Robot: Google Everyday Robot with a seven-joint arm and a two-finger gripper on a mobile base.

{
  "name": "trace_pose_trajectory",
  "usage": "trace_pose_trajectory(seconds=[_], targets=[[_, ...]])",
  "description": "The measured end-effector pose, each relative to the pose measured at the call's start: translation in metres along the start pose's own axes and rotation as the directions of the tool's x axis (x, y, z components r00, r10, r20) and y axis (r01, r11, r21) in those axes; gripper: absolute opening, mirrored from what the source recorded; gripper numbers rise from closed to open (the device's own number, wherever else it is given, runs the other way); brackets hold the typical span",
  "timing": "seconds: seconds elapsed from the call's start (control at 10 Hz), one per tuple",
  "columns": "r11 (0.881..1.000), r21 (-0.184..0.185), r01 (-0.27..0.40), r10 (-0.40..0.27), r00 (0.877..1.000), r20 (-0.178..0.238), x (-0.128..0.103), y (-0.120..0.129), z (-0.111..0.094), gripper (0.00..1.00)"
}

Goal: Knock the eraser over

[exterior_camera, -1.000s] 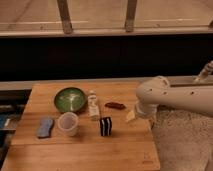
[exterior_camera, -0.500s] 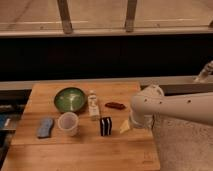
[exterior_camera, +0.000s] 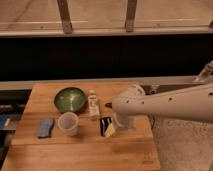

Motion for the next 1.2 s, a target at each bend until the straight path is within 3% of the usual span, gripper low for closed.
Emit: trace_pose_trajectory(seconds=[0.2, 0.3, 0.5, 0.8, 1.2], targets=[[0.998, 0.041, 0.042, -0.042, 0.999, 0.007, -0.014, 0.014, 0.004, 0.80], [0.997, 0.068, 0.040, -0.041, 0.999, 0.010, -0.020, 0.008, 0.007, 0.80], [0.992, 0.121, 0.021, -0.023, 1.000, 0.016, -0.040, -0.013, 0.016, 0.80], [0.976, 0.207, -0.060, 0.052, 0.998, 0.043, -0.066, -0.067, 0.023, 0.80], [0.959, 0.245, -0.143, 0.114, 0.985, 0.131, -0.085, -0.094, 0.012, 0.80]])
